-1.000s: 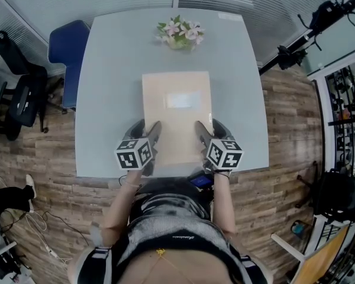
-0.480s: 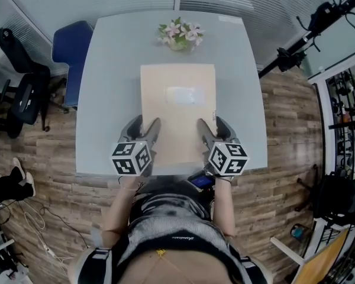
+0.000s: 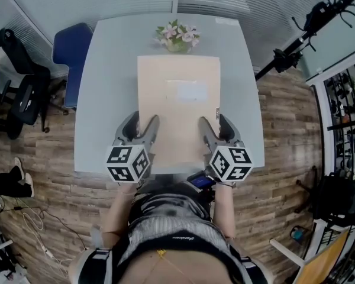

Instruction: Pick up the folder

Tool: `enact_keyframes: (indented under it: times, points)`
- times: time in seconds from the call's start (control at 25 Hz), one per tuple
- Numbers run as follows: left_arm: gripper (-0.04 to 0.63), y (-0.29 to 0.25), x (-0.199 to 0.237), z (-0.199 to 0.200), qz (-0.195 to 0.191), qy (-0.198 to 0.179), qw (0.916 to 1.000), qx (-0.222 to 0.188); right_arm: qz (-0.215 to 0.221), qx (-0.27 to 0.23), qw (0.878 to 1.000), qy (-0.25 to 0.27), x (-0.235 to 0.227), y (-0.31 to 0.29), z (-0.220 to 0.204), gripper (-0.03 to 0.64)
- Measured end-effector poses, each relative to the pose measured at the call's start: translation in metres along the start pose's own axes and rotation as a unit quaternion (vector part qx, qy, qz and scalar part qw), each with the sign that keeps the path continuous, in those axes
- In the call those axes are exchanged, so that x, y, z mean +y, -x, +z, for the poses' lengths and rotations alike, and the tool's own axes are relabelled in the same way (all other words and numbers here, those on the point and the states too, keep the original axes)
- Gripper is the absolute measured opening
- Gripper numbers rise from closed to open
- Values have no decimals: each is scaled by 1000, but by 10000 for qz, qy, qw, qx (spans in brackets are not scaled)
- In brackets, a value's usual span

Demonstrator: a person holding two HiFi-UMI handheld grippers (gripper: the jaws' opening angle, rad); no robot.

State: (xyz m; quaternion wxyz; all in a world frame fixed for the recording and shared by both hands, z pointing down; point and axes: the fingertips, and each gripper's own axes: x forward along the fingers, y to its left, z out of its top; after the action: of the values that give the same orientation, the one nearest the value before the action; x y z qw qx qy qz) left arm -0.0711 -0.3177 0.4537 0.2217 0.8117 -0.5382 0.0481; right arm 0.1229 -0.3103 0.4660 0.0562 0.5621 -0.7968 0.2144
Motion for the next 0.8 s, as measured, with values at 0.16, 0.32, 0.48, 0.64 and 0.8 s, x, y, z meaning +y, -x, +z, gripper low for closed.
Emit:
enact_keyframes:
  times: [0.16, 0.32, 0.48, 0.64, 0.8]
  points:
    - [244, 9, -9, 16, 0, -63, 9998, -200, 2, -189, 9998, 116, 5, 11, 18, 256]
    - [242, 19, -17, 26, -18, -96, 9993, -372, 5, -334, 9992, 239, 10, 23, 31, 255]
    - [242, 27, -22, 37, -34, -138, 9986, -509, -9, -467, 9984, 329, 16, 32, 42, 255]
    - [241, 33, -26, 48, -63, -193, 9977, -646, -15, -589, 9975, 386, 21, 39, 53, 253]
    - [241, 37, -29, 54, -79, -234, 9970, -727, -16, -673, 9969, 417, 24, 43, 58, 253]
